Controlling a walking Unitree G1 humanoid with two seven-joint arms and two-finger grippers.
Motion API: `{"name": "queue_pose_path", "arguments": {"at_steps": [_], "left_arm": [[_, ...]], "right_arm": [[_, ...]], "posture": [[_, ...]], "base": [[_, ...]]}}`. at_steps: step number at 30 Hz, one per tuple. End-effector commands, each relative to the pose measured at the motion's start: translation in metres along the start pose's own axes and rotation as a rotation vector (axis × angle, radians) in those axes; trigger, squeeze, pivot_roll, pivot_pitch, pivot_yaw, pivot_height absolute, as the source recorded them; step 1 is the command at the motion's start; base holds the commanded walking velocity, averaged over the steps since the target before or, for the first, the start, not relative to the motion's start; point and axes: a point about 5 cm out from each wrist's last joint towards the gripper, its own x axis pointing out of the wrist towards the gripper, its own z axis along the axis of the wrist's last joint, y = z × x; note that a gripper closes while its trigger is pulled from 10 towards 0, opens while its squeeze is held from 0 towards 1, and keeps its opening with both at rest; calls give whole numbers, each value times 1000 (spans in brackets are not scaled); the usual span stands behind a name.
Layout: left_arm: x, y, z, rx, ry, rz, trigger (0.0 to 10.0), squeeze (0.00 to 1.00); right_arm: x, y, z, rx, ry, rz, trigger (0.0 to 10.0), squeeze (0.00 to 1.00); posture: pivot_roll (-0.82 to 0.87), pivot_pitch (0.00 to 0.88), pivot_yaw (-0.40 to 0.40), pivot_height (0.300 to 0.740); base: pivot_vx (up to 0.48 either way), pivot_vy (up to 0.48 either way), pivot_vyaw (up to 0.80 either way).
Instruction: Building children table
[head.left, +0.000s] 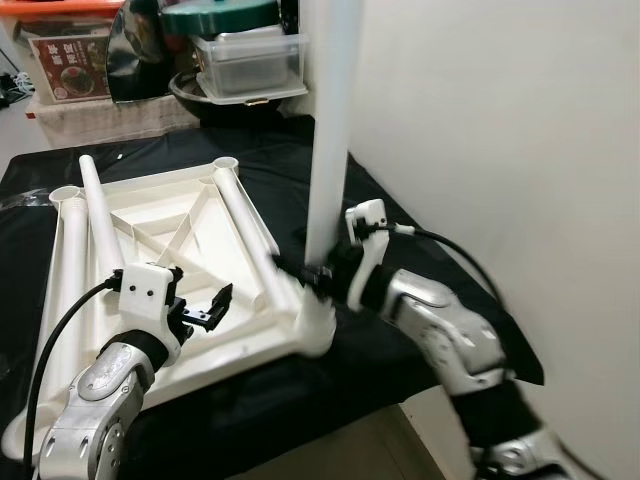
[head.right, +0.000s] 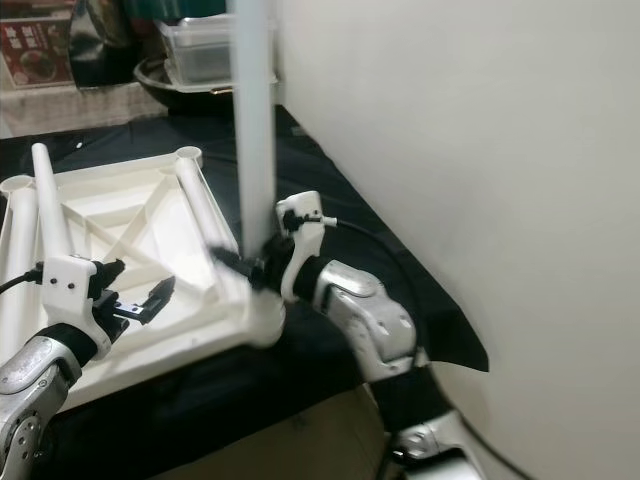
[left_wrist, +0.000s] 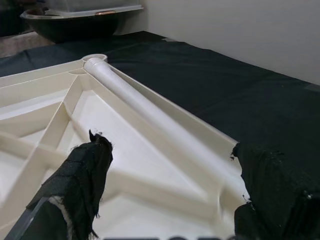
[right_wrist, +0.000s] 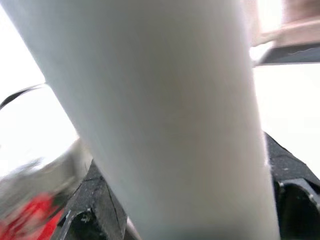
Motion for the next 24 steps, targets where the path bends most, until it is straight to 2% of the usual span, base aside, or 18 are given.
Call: {"name": "queue_pose_path", "arguments": {"at_steps": [1,2,3,4,5,7,8,10,11,12,16,17,18,19,21,22,23,24], "left_arm": [[-1,2,-3,1,13,2,10000,0],[-1,2,-3,1,12,2,10000,0],[-1,2,-3,1,12,2,10000,0],[-1,1,-3,1,11,2,10000,0],[-1,1,-3,1,11,2,10000,0],[-2,1,-2,2,10,6,10000,0],[-3,1,-2,2,9,7,10000,0],[-3,1,-2,2,9,7,10000,0],[-4,2,-3,5,11,10,10000,0],[-4,2,-3,5,11,10,10000,0],[-4,1,-3,5,11,10,10000,0],[-3,1,-3,4,10,8,10000,0],[-3,1,-3,4,10,8,10000,0],[-3,1,-3,4,10,5,10000,0],[-3,1,-3,4,10,5,10000,0],[-2,0,-3,4,10,3,10000,0],[-2,0,-3,4,10,3,10000,0],[-2,1,-3,4,10,2,10000,0]], "right_arm": [[4,11,-4,16,15,90,10000,0],[4,9,-10,7,41,83,3765,0],[4,9,-10,7,41,83,3765,0],[7,0,-18,-6,68,3,0,0],[7,0,-18,-6,68,3,0,0],[4,-54,-38,79,152,-584,0,0],[-2,-69,-46,119,188,-793,0,0],[-2,-69,-46,119,188,-793,0,0],[-17,-81,-54,157,224,-1023,0,0],[-32,-86,-58,147,240,-1189,0,0],[-37,-82,-59,141,243,-1223,0,0],[-28,-73,-59,165,232,-1157,4863,0],[-28,-73,-59,165,232,-1157,4863,0],[-14,-61,-50,162,166,-1010,10000,0],[-14,-61,-50,162,166,-1010,10000,0],[-3,-53,-41,167,97,-886,10000,0],[-3,-53,-41,167,97,-886,10000,0],[7,-48,-29,157,23,-742,10000,1000]], "posture": [[45,0,-45,740],[45,0,-45,740],[45,0,-45,740],[54,0,-51,740],[54,0,-51,740],[60,0,-55,740],[62,0,-55,740],[62,0,-55,740],[62,0,-54,740],[64,0,-53,740],[62,0,-52,740],[57,0,-48,740],[57,0,-48,740],[58,0,-47,740],[58,0,-47,740],[55,0,-44,740],[55,0,-44,740],[56,0,-46,740]], "base": [[0,0,0],[0,0,0],[0,0,0],[0,0,0],[0,0,0],[0,0,0],[0,0,0],[0,0,0],[0,0,0],[0,0,0],[0,0,0],[0,0,0],[0,0,0],[0,0,0],[0,0,0],[0,0,0],[0,0,0],[0,0,0]]}}
